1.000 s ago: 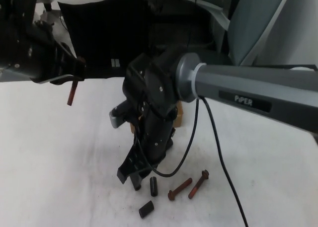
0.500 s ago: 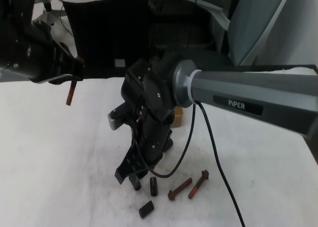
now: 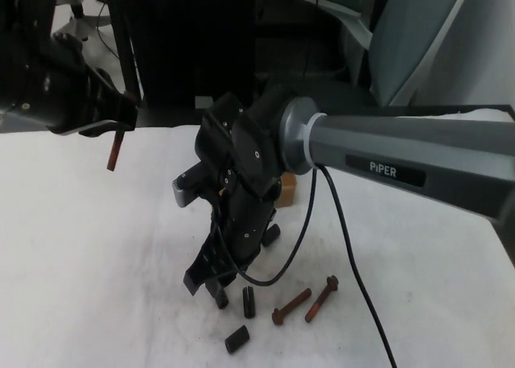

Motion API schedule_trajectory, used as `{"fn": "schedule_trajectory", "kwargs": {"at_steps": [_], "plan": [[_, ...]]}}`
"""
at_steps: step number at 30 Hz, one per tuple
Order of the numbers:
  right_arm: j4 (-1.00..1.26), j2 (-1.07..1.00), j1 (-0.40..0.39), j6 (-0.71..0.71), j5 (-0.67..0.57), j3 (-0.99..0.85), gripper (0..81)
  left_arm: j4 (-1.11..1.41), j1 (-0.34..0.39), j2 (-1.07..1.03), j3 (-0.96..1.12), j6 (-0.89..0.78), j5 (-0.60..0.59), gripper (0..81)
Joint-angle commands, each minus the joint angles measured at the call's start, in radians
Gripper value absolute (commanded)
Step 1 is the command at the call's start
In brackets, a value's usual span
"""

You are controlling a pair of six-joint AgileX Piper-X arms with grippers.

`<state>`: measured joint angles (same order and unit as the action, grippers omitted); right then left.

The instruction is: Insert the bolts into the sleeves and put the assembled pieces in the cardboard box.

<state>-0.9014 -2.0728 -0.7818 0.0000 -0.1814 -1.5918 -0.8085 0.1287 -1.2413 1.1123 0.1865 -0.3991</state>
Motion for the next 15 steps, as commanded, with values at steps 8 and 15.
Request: {"fn": "schedule_trajectory", "kwargs": {"at_steps": [8,15], "plan": [[-0.034,-0.040,-0.003,0.000,-0.004,-0.008,36.3,-0.010,-0.013,0.022,0.003,0.005,0.002,0.0],[-0.008,-0.040,-0.008,0.000,-0.004,-0.008,36.3,-0.010,-0.022,0.022,0.003,0.005,0.002,0.0]]}}
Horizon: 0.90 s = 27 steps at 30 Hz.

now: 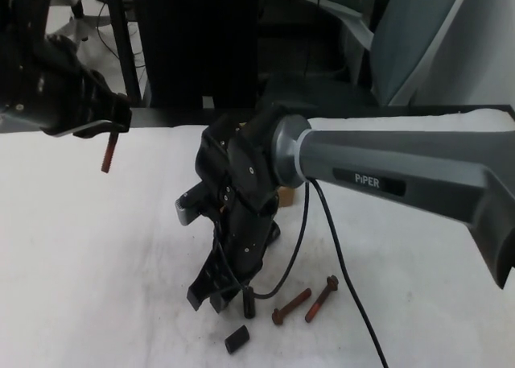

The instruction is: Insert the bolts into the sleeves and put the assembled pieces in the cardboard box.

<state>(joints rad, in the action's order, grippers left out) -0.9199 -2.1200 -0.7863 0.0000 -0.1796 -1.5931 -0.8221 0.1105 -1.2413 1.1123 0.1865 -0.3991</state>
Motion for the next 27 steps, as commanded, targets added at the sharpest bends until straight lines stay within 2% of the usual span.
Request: {"fn": "schedule_trajectory", "kwargs": {"at_steps": [1,11,22,27], "plan": [[0.010,0.005,-0.003,0.000,-0.006,-0.006,36.3,0.004,-0.003,0.022,0.003,0.008,0.002,0.0],[0.010,-0.032,-0.012,0.000,-0.006,-0.006,35.6,-0.016,-0.006,0.022,0.003,0.016,0.002,0.0],[0.033,-0.035,-0.013,0.032,0.032,-0.006,2.9,-0.027,-0.012,0.022,0.003,0.032,0.002,0.0],[0.031,-0.035,-0.013,0.054,0.032,-0.006,0.8,-0.027,-0.012,0.022,0.003,0.032,0.002,0.0]]}}
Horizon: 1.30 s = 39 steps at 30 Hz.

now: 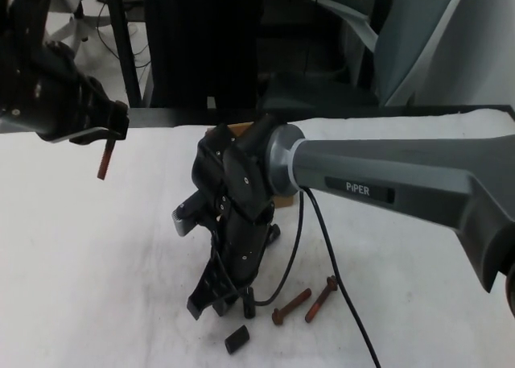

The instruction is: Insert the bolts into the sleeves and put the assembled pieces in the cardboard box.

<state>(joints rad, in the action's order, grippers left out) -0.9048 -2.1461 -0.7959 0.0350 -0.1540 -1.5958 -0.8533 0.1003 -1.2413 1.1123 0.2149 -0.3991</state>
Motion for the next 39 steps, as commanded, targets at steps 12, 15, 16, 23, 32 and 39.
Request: {"fn": "schedule_trajectory", "kwargs": {"at_steps": [12,15,16,23,32,39], "plan": [[-0.036,0.116,0.021,0.100,-0.021,-0.007,0.8,0.004,-0.002,0.022,0.003,-0.017,0.002,0.0],[-0.049,0.159,0.044,0.091,-0.073,-0.007,0.8,0.006,-0.002,0.027,0.005,-0.044,-0.004,0.0],[-0.052,0.174,0.053,0.087,-0.107,-0.007,0.8,0.006,-0.002,0.030,0.005,-0.045,-0.007,0.0],[0.002,0.294,0.110,0.068,-0.230,-0.007,0.8,0.104,-0.002,0.081,0.005,-0.156,-0.134,0.0],[0.153,0.451,0.242,-0.043,-0.486,-0.007,0.8,0.323,-0.002,0.111,0.002,-0.278,-0.276,0.0],[0.132,0.484,0.333,-0.041,-0.677,-0.005,0.8,0.714,-0.002,0.096,-0.068,-0.512,-0.341,0.0]]}}
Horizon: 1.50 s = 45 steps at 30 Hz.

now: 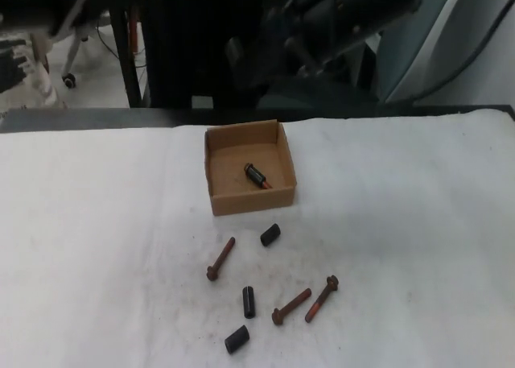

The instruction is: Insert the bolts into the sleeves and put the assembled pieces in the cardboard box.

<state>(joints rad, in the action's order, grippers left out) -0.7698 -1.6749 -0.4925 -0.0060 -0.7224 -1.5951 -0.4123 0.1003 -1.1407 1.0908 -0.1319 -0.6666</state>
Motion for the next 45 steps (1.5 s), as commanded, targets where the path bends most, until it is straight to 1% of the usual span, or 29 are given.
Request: {"fn": "schedule_trajectory", "kwargs": {"at_steps": [1,4,8,12,16,18,22,25,31,38,41,45], "plan": [[-0.004,0.013,0.033,0.006,-0.115,-0.006,0.8,0.350,-0.002,-0.013,-0.070,-0.223,-0.086,0.0],[-0.008,0.013,0.037,0.060,-0.115,-0.006,0.8,0.536,-0.002,-0.042,-0.147,-0.342,-0.101,0.0],[-0.038,0.013,0.025,0.207,-0.111,-0.006,0.8,0.726,-0.002,-0.092,-0.244,-0.478,-0.165,0.0],[-0.083,0.013,0.009,0.324,-0.033,-0.003,0.8,0.843,-0.002,-0.105,-0.309,-0.520,-0.169,0.0],[-0.023,0.013,-0.004,0.341,0.007,0.022,0.8,0.905,-0.002,-0.105,-0.320,-0.527,-0.181,0.0],[0.088,0.013,-0.013,0.303,0.022,0.054,0.8,0.914,-0.002,-0.105,-0.320,-0.527,-0.181,0.0],[0.372,0.013,-0.024,0.129,0.107,0.138,0.8,0.918,-0.002,-0.105,-0.320,-0.527,-0.188,0.0],[0.510,0.013,-0.024,0.016,0.181,0.193,0.8,0.925,-0.002,-0.105,-0.320,-0.526,-0.188,0.0],[0.654,0.013,-0.023,-0.034,0.277,0.300,0.8,0.925,-0.002,-0.105,-0.320,-0.489,-0.190,0.0],[1.012,0.015,-0.051,-0.233,0.422,0.502,0.8,0.925,-0.002,-0.105,-0.320,-0.451,-0.218,0.0],[1.105,0.015,-0.067,-0.266,0.433,0.566,0.8,0.925,-0.002,-0.105,-0.320,-0.438,-0.218,0.0],[1.101,0.038,-0.091,-0.240,0.432,0.610,0.8,0.925,-0.002,-0.105,-0.320,-0.402,-0.218,0.0]]}}
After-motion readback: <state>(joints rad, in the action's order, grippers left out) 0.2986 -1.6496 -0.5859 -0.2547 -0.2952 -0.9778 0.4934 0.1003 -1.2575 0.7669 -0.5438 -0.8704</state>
